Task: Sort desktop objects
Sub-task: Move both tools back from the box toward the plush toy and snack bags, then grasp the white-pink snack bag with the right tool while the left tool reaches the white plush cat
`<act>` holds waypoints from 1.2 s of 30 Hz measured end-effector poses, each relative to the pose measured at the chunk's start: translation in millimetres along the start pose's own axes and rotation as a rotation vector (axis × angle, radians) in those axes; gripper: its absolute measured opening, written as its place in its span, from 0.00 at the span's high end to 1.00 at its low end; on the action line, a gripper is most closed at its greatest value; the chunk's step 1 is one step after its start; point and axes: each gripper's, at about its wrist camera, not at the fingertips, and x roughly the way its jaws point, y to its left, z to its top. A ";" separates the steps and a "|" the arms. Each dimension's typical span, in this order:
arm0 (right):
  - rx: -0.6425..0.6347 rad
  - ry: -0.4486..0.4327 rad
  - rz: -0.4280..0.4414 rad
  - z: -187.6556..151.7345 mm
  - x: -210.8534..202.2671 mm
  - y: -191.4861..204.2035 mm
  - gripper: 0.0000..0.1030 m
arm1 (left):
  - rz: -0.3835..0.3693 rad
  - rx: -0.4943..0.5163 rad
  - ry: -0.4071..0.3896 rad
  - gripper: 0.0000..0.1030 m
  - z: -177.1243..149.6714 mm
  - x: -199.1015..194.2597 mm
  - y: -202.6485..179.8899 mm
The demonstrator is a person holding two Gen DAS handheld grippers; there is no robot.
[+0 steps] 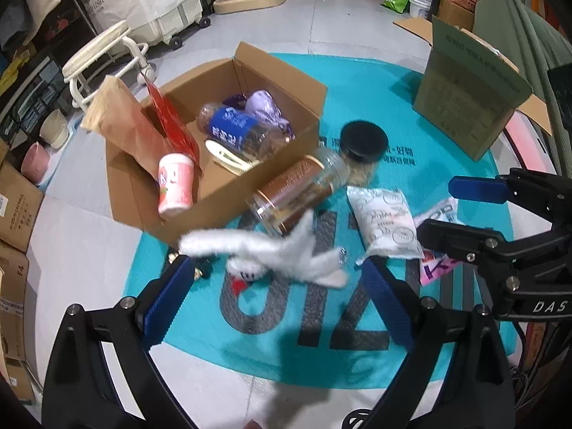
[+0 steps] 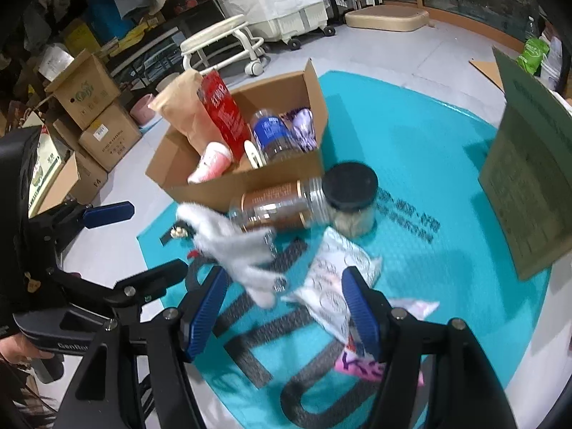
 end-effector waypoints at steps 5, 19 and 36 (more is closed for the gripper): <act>-0.012 0.014 -0.024 -19.9 -0.2 -0.9 0.34 | 0.000 0.004 -0.001 0.08 -11.4 2.2 -6.5; -0.006 0.056 -0.082 -61.8 9.5 -15.1 0.34 | -0.080 -0.130 0.050 0.07 -28.1 43.9 13.7; -0.029 0.073 -0.203 -65.7 19.1 -46.3 0.34 | -0.131 -0.281 0.134 0.00 -14.1 110.2 28.5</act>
